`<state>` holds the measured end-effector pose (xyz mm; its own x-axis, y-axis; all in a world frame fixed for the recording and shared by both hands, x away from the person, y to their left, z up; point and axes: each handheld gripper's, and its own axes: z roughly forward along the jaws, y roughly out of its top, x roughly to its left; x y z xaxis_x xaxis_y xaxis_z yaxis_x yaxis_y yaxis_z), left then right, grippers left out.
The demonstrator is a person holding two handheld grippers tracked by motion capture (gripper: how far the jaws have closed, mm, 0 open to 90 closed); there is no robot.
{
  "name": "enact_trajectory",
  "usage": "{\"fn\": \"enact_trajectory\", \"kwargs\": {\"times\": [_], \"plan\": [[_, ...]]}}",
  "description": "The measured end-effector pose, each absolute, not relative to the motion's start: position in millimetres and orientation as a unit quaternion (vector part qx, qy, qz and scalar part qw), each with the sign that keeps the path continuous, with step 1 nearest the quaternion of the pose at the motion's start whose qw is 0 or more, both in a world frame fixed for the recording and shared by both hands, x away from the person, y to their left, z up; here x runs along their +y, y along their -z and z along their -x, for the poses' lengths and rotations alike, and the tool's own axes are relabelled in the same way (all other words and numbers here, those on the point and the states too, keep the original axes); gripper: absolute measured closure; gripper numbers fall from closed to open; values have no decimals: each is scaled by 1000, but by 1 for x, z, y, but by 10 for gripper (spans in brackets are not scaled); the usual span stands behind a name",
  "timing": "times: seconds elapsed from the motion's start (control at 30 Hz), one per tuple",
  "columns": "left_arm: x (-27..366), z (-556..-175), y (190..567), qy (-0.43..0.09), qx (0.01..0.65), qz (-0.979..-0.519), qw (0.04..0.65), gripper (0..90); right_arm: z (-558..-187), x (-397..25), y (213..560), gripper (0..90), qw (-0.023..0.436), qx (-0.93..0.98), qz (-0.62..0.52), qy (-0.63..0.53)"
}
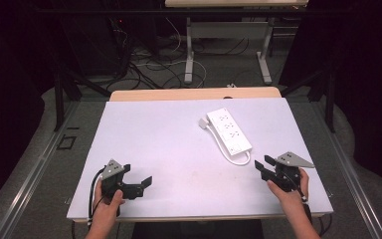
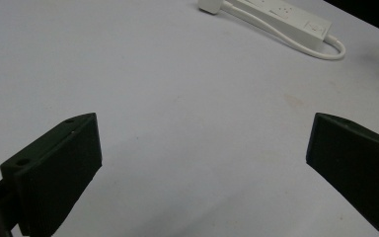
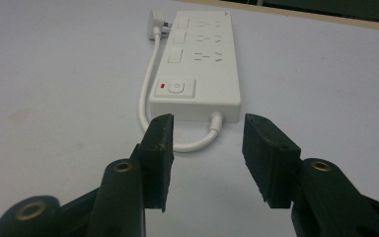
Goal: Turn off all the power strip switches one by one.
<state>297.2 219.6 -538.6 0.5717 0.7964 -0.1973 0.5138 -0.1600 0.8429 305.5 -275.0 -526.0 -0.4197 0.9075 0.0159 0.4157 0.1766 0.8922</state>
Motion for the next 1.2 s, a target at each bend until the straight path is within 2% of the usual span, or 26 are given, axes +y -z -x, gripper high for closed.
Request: {"fn": "enact_trajectory", "kwargs": {"times": [0.1,0.23,0.47,0.77,0.93,1.2], "plan": [[219,-297,538,-148,438,-747,479,7,-312,-268,523,531,291,722,-445,-443],[218,-297,538,-148,438,-748,477,7,-321,-257,517,537,265,732,-452,-436],[221,-297,538,-151,442,-742,482,7,-335,-242,499,525,272,748,-434,-423],[221,-296,537,-149,443,-740,483,7,-356,-231,485,471,255,772,-413,-410],[222,-296,537,-148,448,-736,486,7,-370,-226,481,510,238,787,-406,-399],[224,-295,537,-154,444,-739,483,7,-383,-216,480,492,225,792,-415,-387]]}}
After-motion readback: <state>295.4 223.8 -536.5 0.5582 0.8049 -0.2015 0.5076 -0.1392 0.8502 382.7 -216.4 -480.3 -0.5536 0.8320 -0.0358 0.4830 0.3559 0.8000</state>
